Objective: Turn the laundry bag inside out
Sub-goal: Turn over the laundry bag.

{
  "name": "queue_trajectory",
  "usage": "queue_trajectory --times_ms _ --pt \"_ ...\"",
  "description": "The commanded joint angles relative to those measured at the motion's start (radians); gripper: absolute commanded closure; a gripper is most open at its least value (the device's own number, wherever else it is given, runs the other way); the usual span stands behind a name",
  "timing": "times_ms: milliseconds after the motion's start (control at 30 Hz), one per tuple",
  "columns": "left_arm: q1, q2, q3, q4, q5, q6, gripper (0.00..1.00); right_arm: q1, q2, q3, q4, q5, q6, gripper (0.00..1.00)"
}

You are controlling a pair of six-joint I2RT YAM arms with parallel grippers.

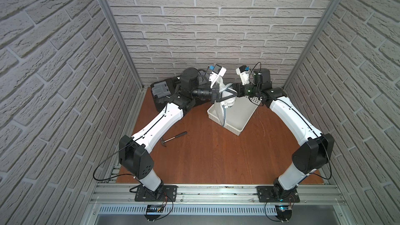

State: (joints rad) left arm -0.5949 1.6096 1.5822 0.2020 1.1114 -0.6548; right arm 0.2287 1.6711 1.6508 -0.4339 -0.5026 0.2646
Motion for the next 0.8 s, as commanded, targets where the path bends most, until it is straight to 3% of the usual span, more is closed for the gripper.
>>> queue_trajectory --times_ms 0,167,400,533,667,767 --pt "-0.002 -0.108 -0.031 0.245 -0.042 0.059 1.00 -0.057 -0.042 -0.054 0.004 -0.091 0.060 0.12" --pt "0.039 -0.082 -0.117 0.433 -0.257 -0.102 1.00 -0.101 -0.155 -0.140 -0.041 -0.188 0.029 0.09" --pt "0.078 0.000 -0.168 0.606 -0.396 -0.372 1.00 -0.189 -0.324 -0.285 -0.043 -0.255 -0.005 0.08" --pt "0.075 0.024 -0.162 0.680 -0.407 -0.459 1.00 -0.198 -0.373 -0.347 -0.050 -0.188 -0.005 0.08" --pt "0.073 0.011 -0.156 0.622 -0.421 -0.460 1.00 -0.198 -0.433 -0.322 -0.036 -0.070 -0.022 0.10" --pt "0.072 -0.001 -0.156 0.574 -0.426 -0.458 1.00 -0.189 -0.531 -0.338 0.081 -0.009 -0.092 0.11"
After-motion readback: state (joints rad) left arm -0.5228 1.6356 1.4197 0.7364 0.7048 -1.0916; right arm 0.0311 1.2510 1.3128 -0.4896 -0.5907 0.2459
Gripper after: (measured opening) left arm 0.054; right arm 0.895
